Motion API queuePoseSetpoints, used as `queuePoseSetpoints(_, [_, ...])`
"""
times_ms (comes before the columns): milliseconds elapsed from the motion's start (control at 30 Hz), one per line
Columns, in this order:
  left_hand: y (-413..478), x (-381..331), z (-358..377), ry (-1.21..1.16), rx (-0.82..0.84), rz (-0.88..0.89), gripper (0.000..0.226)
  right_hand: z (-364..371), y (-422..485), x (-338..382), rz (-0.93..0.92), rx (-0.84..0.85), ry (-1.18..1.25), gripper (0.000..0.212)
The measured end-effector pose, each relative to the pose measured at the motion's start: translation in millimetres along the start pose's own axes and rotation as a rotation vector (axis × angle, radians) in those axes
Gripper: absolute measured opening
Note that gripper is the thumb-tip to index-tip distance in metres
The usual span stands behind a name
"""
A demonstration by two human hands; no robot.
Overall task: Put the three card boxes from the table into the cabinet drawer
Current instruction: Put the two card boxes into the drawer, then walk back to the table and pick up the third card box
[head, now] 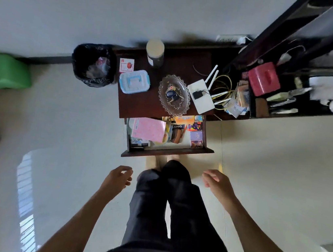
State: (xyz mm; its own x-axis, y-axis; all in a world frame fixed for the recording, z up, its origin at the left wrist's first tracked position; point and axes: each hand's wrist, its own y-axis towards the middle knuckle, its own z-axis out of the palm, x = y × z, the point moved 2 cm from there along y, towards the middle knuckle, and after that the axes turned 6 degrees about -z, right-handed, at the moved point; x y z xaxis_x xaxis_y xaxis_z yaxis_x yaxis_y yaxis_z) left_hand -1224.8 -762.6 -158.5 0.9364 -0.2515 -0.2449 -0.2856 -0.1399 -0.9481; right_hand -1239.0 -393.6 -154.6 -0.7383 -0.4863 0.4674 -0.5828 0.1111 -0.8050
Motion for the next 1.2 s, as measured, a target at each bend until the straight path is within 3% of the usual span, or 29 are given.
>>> queuePoseSetpoints(367, [-111.6, 56.1, -22.9, 0.01, -0.102, -0.018, 0.029, -52.7, -131.8, 1.0, -0.05, -0.084, -0.091, 0.01])
queuePoseSetpoints(567, [-131.1, 70.5, -27.9, -0.124, -0.114, -0.009, 0.031, -82.1, -132.3, 10.6, -0.095, -0.024, -0.267, 0.01])
queuePoseSetpoints(833, [-191.9, 101.3, -15.7, -0.391, -0.313, 0.053, 0.026, -95.1, -76.4, 65.2, -0.186, 0.124, -0.532, 0.011])
queuePoseSetpoints(1000, [-233.9, 162.9, 44.4, -0.759, -0.467, -0.033, 0.022, -60.3, -34.7, 108.8, -0.333, 0.316, -0.804, 0.016])
queuePoseSetpoints(1200, [-267.5, 257.3, 205.4, -1.172, -0.487, -0.285, 0.025, 21.8, -51.2, 129.2, -0.532, 0.567, -1.207, 0.021])
